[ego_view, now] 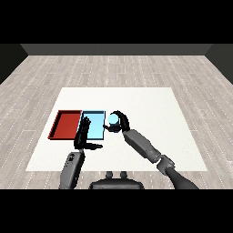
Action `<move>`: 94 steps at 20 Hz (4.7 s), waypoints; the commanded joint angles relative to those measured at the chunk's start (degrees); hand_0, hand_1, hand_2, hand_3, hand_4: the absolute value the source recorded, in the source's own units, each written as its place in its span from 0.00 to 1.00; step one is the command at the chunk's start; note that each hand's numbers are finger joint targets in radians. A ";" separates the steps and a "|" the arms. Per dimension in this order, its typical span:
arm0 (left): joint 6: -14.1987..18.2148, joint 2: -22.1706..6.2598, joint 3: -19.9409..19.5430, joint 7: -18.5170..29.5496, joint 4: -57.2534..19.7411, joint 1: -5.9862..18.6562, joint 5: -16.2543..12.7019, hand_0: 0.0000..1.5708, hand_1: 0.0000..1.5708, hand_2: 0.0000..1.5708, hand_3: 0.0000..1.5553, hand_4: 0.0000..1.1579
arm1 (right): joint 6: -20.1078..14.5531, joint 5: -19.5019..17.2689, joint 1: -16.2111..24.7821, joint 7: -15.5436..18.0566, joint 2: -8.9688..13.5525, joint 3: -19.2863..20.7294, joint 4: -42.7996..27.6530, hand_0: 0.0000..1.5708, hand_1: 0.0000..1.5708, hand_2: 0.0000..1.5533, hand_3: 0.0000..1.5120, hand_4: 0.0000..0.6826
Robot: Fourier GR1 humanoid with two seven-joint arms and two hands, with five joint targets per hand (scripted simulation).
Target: Pick the blue can and put it in the blue box
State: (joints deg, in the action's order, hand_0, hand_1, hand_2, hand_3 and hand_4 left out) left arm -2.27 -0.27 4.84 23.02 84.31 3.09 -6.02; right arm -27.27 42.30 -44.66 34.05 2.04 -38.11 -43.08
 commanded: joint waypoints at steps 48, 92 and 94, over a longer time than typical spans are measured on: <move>18.91 0.27 22.96 2.10 -29.19 24.82 -15.27 0.00 0.00 0.00 0.00 0.00 | 16.10 -32.19 15.37 -18.84 -2.03 17.31 -29.74 0.90 0.90 0.92 0.92 0.95; 28.23 0.22 23.50 1.01 -29.58 24.09 -13.69 1.00 1.00 0.97 0.93 0.95 | 9.55 -21.26 13.38 -17.39 -2.00 6.48 -28.22 0.00 0.00 0.00 0.00 0.00; 28.17 0.23 23.48 1.20 -29.86 24.22 -13.84 1.00 1.00 0.97 0.93 0.95 | 9.74 -21.48 13.54 -17.59 -2.01 6.69 -28.44 0.00 0.00 0.00 0.00 0.00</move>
State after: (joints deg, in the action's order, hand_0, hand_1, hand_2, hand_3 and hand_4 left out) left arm 25.74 -0.81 28.67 24.27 55.30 26.16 -18.92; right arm -18.11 21.22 -31.60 17.93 0.62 -32.16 -70.67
